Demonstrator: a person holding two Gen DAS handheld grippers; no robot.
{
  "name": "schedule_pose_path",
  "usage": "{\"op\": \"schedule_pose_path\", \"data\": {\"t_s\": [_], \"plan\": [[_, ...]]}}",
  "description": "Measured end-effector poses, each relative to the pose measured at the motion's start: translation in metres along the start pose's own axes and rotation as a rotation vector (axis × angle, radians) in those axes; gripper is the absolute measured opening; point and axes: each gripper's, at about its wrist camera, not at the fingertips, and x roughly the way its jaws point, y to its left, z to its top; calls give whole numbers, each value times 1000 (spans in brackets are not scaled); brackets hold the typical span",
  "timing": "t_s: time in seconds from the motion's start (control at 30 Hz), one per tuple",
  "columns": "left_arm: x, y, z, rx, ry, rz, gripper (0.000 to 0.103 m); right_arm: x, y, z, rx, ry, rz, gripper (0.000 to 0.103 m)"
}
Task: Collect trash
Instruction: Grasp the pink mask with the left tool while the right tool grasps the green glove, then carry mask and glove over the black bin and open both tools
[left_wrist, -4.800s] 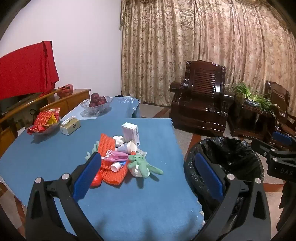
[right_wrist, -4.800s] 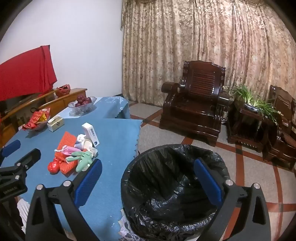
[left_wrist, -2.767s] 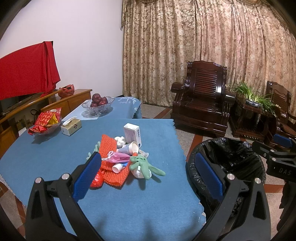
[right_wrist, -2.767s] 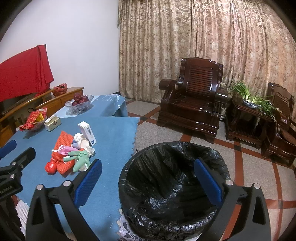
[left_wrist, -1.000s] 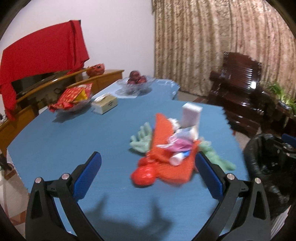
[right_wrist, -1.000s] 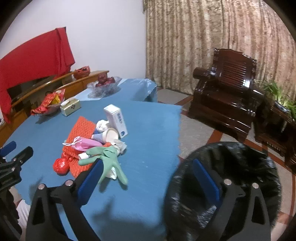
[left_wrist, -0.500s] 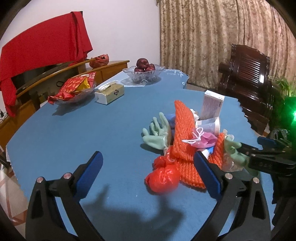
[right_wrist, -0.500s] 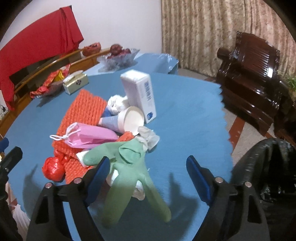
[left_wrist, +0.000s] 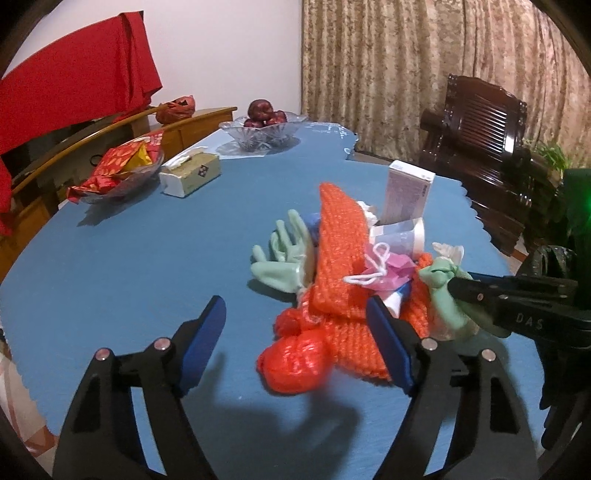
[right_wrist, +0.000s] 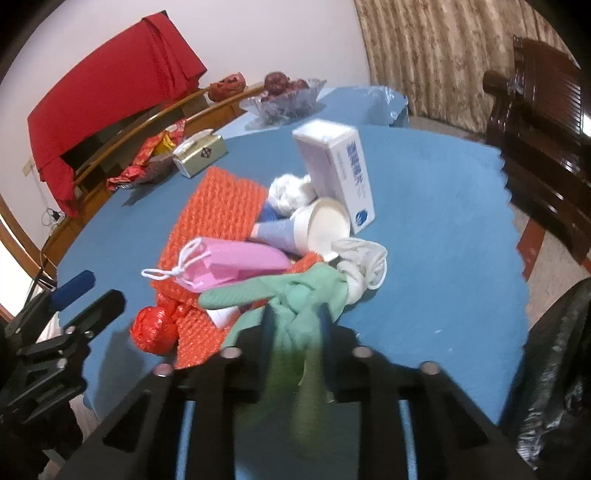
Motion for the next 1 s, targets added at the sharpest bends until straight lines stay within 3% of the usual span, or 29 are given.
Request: {"op": "schedule_pose_path", "data": {"t_s": [0.13, 0.33, 0.43, 0.57, 0.6, 1.0], "plan": [[2, -13, 7, 16, -10, -29, 70, -11, -5, 2, 0, -17, 1, 10], [16, -30, 16, 39, 5, -81, 56, -17, -13, 3, 7, -28, -26, 8], [28, -35, 21, 50, 28, -114, 41, -19, -17, 2, 8, -29, -32, 8], [43, -43, 23, 50, 69, -172, 10, -22, -22, 4, 21, -35, -32, 7], [44, -44, 23, 56, 73, -184, 6, -22, -24, 4, 23, -37, -31, 7], [2, -52, 32, 35, -20, -218, 5, -61, -25, 12, 13, -115, -27, 7]]}}
